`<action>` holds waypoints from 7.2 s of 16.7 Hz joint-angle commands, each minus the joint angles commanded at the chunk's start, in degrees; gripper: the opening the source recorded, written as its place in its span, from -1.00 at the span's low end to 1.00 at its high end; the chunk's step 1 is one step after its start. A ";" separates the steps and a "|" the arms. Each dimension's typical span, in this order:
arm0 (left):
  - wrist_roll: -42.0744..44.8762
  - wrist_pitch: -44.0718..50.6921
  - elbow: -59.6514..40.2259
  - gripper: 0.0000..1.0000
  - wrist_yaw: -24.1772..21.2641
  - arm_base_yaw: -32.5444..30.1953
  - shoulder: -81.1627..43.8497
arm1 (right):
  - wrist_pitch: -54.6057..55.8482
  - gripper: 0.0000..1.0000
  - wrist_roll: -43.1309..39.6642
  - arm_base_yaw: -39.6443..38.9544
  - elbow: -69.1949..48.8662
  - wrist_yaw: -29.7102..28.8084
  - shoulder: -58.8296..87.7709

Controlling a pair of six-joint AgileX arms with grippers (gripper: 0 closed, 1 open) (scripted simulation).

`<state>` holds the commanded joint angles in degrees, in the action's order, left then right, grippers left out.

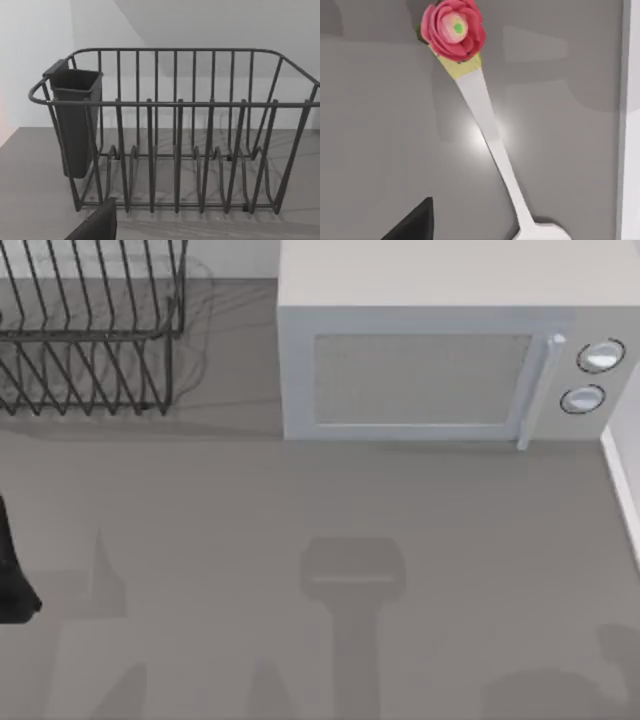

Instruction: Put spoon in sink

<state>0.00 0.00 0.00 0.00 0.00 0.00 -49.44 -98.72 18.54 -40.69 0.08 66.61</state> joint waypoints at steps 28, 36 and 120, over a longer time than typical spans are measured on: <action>0.00 0.00 0.00 1.00 0.00 0.00 0.00 | 15.45 1.00 -24.37 4.43 2.56 0.05 27.84; 0.00 0.00 0.00 1.00 0.00 0.00 0.00 | 15.45 0.25 -24.37 4.43 2.56 0.05 27.84; 0.00 0.00 0.00 1.00 0.00 0.00 0.00 | -30.61 -0.85 -7.12 -10.23 -98.65 -2.60 82.42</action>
<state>0.00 0.00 0.00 0.00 0.00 0.00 -80.05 -105.84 8.31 -139.35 -2.53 149.03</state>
